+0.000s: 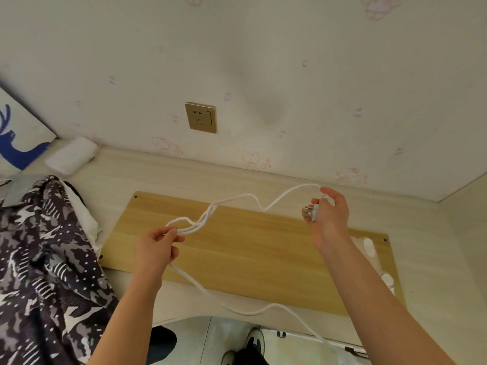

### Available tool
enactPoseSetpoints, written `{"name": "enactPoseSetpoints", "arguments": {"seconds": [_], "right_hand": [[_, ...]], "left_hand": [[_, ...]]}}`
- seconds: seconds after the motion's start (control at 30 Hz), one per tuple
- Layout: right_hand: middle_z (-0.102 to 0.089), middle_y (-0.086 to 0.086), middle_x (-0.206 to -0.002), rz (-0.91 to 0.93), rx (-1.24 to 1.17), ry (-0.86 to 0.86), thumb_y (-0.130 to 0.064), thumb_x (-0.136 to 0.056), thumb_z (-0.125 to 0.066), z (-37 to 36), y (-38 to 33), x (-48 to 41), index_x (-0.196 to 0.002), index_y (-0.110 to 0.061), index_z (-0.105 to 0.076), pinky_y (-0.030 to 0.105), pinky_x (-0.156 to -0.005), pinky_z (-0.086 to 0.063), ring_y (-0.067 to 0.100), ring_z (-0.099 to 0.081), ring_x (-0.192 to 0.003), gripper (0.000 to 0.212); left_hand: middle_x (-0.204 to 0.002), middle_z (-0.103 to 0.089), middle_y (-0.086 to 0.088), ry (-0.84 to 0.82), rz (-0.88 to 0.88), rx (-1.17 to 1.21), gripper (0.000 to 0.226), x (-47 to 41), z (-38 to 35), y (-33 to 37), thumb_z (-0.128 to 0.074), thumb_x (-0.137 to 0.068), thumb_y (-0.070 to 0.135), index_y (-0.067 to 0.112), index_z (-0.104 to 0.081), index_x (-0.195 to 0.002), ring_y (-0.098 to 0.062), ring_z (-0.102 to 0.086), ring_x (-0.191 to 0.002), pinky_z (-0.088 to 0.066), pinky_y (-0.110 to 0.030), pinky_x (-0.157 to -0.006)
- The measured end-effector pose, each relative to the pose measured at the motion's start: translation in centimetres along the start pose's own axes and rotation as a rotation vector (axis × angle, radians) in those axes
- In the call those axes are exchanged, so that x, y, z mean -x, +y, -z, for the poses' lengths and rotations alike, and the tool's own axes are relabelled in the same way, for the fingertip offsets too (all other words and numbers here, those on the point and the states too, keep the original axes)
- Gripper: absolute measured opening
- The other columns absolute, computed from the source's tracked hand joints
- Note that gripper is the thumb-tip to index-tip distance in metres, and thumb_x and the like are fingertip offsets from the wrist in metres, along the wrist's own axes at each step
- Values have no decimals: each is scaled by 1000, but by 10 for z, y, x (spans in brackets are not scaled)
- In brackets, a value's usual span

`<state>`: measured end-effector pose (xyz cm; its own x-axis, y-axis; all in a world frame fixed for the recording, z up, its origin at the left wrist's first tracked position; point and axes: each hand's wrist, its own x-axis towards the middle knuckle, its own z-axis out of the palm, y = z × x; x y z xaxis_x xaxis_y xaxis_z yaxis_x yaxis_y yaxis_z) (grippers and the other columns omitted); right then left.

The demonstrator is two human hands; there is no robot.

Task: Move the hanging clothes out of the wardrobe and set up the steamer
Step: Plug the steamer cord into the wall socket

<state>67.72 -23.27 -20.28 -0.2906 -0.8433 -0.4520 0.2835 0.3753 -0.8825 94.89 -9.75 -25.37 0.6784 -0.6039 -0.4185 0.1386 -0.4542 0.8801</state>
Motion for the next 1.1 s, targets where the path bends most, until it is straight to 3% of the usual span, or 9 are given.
{"name": "enactPoseSetpoints", "arguments": {"seconds": [0.23, 0.33, 0.43, 0.63, 0.73, 0.8, 0.93, 1.03, 1.1], "right_hand": [[-51, 7, -85, 12, -48, -12, 1, -95, -34, -14, -23, -27, -84, -19, -61, 28, -61, -49, 16, -51, -64, 34], [-58, 11, -86, -85, -42, -155, -7, -94, -46, -24, -22, -28, -101, -11, -64, 33, -73, -53, 20, -59, -73, 20], [-63, 17, -89, -175, -97, -270, -3, -90, -42, -36, -22, -21, -115, -4, -62, 39, -85, -55, 28, -67, -83, 32], [-69, 27, -103, -205, -102, -527, 4, -93, -27, -57, -23, 6, -118, -2, -56, 46, -95, -51, 35, -68, -99, 38], [-70, 23, -105, -100, 40, -669, 6, -95, -39, -72, -25, 17, -124, -6, -49, 43, -94, -51, 31, -69, -99, 33], [-73, 18, -98, 28, 200, -703, -4, -96, -52, -84, -27, 25, -120, -8, -53, 38, -87, -56, 27, -72, -92, 25], [-66, 1, -63, 391, 573, -592, -21, -92, -61, -110, -24, 30, -110, -16, -68, 33, -69, -56, 17, -63, -60, 20], [-41, -1, -58, 506, 715, -560, -32, -86, -67, -131, -15, 27, -104, -28, -72, 32, -63, -39, 14, -40, -58, 18], [-44, -4, -62, 517, 734, -532, -33, -85, -68, -145, -9, 27, -100, -29, -73, 29, -66, -39, 14, -42, -61, 16]], "left_hand": [[-86, -69, -11, 156, 91, 18, 15, -13, 7, -24, -51, -96, 12, 5, -58, -108, -26, -59, -57, -47, -31, -54], [-80, -72, -6, 88, 35, -106, 14, -13, 2, -25, -55, -94, 16, 10, -63, -104, -25, -64, -63, -52, -34, -61], [-76, -73, -1, 59, -27, -217, 10, -14, -5, -19, -57, -92, 18, 15, -64, -99, -24, -66, -75, -52, -35, -68], [-75, -70, 4, 53, -85, -529, 8, -31, -4, -16, -57, -89, 19, 21, -63, -93, -18, -62, -67, -43, -27, -52], [-80, -68, 2, -7, -49, -725, 10, -46, 4, -25, -59, -87, 22, 20, -63, -96, -17, -62, -68, -44, -28, -54], [-84, -66, 2, -48, -14, -814, 13, -55, 7, -27, -59, -86, 23, 21, -62, -99, -17, -61, -73, -45, -29, -58], [-97, -65, 2, -146, -19, -909, 21, -73, 10, -24, -59, -85, 24, 23, -59, -106, -17, -61, -85, -50, -30, -72], [-105, -65, 1, -186, -65, -782, 23, -93, 10, -11, -59, -87, 24, 20, -61, -109, -19, -61, -94, -50, -32, -79], [-103, -66, 0, -200, -96, -640, 19, -105, 7, 7, -60, -88, 21, 18, -62, -107, -20, -61, -94, -51, -35, -81]]}}
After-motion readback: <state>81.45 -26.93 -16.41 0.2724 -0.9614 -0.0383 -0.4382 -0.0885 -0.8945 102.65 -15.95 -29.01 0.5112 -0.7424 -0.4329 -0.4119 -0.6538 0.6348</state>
